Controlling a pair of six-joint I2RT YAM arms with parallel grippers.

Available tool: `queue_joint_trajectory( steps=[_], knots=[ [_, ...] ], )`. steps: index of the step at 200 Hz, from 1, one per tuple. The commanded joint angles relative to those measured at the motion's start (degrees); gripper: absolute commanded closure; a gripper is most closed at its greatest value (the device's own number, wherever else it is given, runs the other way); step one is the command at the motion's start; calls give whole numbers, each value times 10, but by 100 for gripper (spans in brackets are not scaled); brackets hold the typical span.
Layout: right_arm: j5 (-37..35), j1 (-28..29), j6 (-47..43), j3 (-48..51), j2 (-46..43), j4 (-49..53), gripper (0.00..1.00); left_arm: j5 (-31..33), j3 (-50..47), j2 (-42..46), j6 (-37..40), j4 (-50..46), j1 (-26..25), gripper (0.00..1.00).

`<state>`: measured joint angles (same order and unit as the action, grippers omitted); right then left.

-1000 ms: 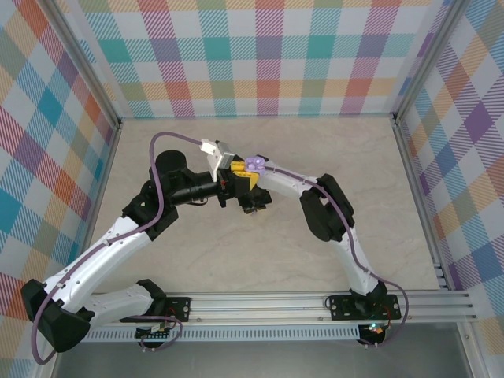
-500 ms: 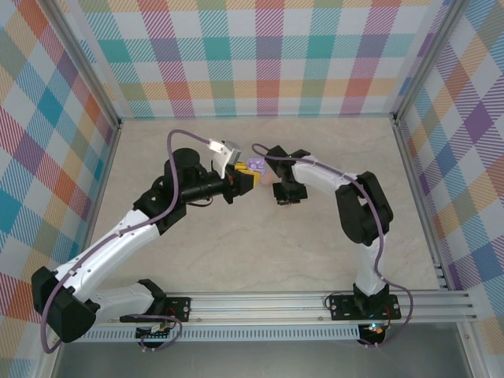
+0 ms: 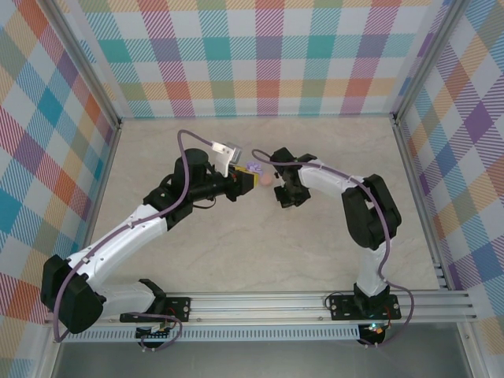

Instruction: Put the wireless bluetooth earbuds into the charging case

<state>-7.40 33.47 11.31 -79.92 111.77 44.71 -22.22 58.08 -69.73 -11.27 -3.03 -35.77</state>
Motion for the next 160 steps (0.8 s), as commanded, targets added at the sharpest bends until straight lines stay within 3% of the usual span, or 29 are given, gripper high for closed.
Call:
queue_joint_trajectory(
  steps=[1, 51, 88, 160],
  knots=[
    [44, 1, -74, -7, 15, 0, 84, -8, -7, 13, -11, 19, 7, 85],
    [44, 1, -88, -40, 52, 32, 79, -11, -7, 11, -12, 24, 9, 85],
    [42, 1, -29, -55, 43, 53, 56, -12, -6, 12, -10, 23, 8, 85],
    [36, 1, 169, -50, 11, 70, 54, -15, -3, 14, -7, 24, 9, 85]
  ],
)
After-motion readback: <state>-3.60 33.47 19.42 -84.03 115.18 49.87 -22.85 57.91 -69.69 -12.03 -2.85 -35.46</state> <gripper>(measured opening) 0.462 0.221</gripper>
